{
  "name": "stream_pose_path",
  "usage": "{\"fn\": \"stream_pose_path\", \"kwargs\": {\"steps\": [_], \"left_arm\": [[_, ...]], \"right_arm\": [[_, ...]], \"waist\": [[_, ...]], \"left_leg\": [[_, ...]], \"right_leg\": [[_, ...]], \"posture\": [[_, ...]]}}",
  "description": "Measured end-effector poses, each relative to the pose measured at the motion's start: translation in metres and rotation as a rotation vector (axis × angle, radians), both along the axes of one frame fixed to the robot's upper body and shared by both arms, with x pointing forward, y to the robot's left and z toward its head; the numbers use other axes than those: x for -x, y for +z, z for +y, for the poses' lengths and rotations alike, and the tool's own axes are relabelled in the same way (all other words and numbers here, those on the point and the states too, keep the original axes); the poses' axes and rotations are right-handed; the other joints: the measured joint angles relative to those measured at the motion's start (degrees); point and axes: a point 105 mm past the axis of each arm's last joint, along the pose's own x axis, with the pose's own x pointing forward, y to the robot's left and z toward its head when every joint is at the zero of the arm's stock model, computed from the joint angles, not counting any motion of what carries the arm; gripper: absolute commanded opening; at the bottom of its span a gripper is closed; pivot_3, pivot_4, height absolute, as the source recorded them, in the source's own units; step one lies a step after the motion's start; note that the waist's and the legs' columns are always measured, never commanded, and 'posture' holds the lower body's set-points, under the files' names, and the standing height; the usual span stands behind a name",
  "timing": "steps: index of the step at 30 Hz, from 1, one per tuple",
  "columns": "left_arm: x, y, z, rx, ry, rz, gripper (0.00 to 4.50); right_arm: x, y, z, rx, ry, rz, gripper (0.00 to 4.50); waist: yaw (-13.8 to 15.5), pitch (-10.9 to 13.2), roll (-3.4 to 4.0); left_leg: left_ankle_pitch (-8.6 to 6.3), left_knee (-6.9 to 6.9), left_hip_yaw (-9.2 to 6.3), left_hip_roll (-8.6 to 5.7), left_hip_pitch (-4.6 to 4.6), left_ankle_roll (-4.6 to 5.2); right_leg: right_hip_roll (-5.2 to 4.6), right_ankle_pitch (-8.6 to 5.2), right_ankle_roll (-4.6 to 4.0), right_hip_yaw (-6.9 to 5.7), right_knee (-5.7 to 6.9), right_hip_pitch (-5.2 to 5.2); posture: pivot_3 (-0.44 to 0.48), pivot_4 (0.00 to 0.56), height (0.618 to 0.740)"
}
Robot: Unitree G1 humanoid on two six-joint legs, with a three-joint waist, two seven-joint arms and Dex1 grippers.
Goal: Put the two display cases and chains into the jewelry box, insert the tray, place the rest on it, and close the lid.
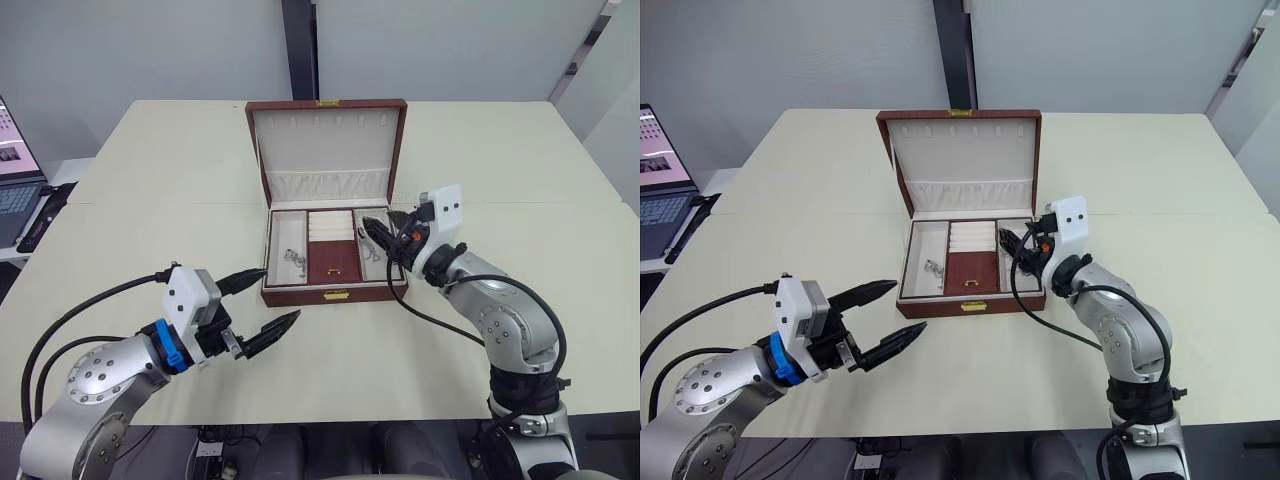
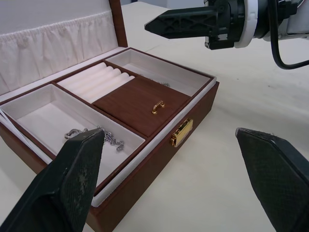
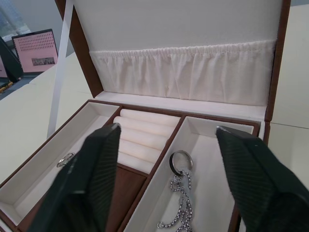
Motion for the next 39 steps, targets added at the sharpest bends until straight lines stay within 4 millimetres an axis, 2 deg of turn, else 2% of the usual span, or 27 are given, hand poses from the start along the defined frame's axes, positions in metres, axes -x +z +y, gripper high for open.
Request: {"fn": "stream_pose_path", "kwargs": {"steps": [3,6,13,17,22,31,39], "left_arm": [[-0.003,0.002,0.000,0.002,-0.012,0.020,4.50],[-0.013,0.005,0.019,-0.016,0.034,0.066,4.50],[-0.023,0.004,0.068,-0.047,0.157,0.144,4.50],[-0.023,0.003,0.087,-0.048,0.216,0.158,4.50],[-0.023,0.001,0.120,-0.062,0.318,0.180,4.50],[-0.020,0.005,0.156,-0.085,0.412,0.166,4.50],[-0.024,0.005,0.159,-0.099,0.423,0.160,4.50]], "right_arm": [[0.003,-0.001,-0.006,0.024,0.022,-0.019,4.44],[0.010,-0.001,-0.024,0.102,0.093,-0.065,4.44],[0.025,-0.019,-0.104,0.310,0.203,-0.034,4.44],[0.027,-0.031,-0.136,0.340,0.231,0.020,4.44],[0.024,-0.036,-0.176,0.341,0.160,0.056,4.44],[0.030,-0.038,-0.206,0.436,0.135,0.091,4.44],[0.028,-0.036,-0.203,0.441,0.130,0.073,4.44]], "waist": [[0.04,0.01,0.01],[0.26,0.05,-0.01],[0.49,0.11,0.01],[0.35,0.12,0.01],[0.45,0.15,0.05],[0.50,0.17,0.07],[0.52,0.17,0.06]], "left_leg": [[0.00,0.00,0.02,-0.03,0.00,0.00],[-0.01,0.00,0.00,-0.03,0.00,0.01],[-0.01,-0.01,0.06,0.00,0.02,0.03],[-0.01,-0.01,0.07,0.03,0.03,0.03],[-0.01,0.00,0.09,0.01,0.03,0.02],[-0.01,0.00,0.10,0.03,0.04,0.02],[-0.01,0.00,0.08,0.03,0.03,0.02]], "right_leg": [[0.00,0.00,0.00,-0.01,-0.01,0.01],[0.00,0.00,0.00,-0.09,-0.07,0.02],[0.01,0.00,0.00,-0.09,-0.23,0.09],[0.02,0.00,0.00,-0.06,-0.22,0.11],[-0.01,0.00,0.00,-0.06,-0.22,0.11],[-0.02,0.00,0.00,-0.06,-0.22,0.12],[-0.03,0.00,0.00,-0.05,-0.21,0.13]], "posture": [[0.000,0.150,0.740],[0.000,0.150,0.740],[0.000,0.150,0.740],[0.000,0.150,0.740],[0.000,0.150,0.740],[0.000,0.150,0.740],[0.000,0.150,0.740]]}}
